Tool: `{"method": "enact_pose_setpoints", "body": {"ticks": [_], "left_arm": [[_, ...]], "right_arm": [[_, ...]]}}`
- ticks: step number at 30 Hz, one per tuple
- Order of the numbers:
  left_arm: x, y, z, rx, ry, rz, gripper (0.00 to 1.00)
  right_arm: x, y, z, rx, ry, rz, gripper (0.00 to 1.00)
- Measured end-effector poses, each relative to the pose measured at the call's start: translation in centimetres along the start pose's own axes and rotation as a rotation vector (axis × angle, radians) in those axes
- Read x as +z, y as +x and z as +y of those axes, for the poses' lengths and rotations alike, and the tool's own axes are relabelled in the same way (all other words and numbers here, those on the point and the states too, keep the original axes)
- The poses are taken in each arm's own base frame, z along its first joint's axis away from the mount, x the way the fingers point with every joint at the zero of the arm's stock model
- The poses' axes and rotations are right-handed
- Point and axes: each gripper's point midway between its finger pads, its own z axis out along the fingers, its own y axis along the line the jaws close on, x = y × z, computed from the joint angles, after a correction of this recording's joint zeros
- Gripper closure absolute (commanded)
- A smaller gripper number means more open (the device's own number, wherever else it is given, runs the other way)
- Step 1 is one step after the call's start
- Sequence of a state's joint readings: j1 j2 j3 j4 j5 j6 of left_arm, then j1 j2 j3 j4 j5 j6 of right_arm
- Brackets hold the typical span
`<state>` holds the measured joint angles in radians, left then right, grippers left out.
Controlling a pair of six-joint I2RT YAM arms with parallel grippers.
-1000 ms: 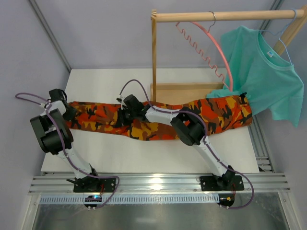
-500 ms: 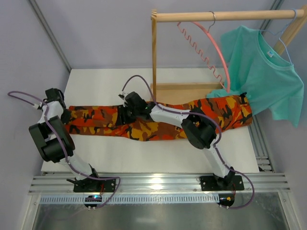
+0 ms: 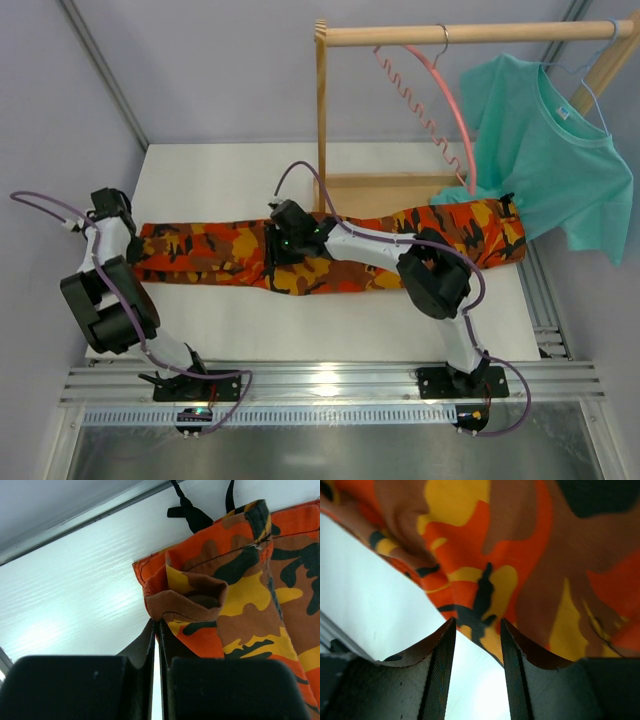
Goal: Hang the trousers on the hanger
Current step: Fold the trousers
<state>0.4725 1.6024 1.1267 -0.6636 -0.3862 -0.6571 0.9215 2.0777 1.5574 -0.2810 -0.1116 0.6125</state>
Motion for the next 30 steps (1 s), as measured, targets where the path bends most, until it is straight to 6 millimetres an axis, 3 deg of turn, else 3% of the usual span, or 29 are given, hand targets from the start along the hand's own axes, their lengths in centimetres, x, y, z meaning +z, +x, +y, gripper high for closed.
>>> {"method": "enact_pose_setpoints", "body": {"ticks": [7, 13, 16, 25, 30], "left_arm": [[0.3, -0.3, 1.0, -0.013, -0.01, 0.012, 1.0], [0.5, 0.3, 0.8, -0.015, 0.011, 0.04, 1.0], [0.5, 0.5, 0.5, -0.015, 0.026, 0.05, 1.0], [1.1, 1.8, 0.2, -0.013, 0.043, 0.088, 1.0], [1.8, 3.6, 0.9, -0.001, 0.023, 0.126, 1.0]], "right_arm": [[-3.6, 1.7, -4.6, 0.148, 0.24, -0.031, 0.57], [-7.9, 1.0, -7.0, 0.247, 0.393, -0.132, 0.57], [-10.2, 1.2, -9.3, 0.304, 0.476, -0.179, 0.57], [-19.9, 3.7, -22.3, 0.581, 0.767, -0.355, 0.55], [-24.0, 4.9, -27.1, 0.712, 0.844, -0.46, 0.48]]}}
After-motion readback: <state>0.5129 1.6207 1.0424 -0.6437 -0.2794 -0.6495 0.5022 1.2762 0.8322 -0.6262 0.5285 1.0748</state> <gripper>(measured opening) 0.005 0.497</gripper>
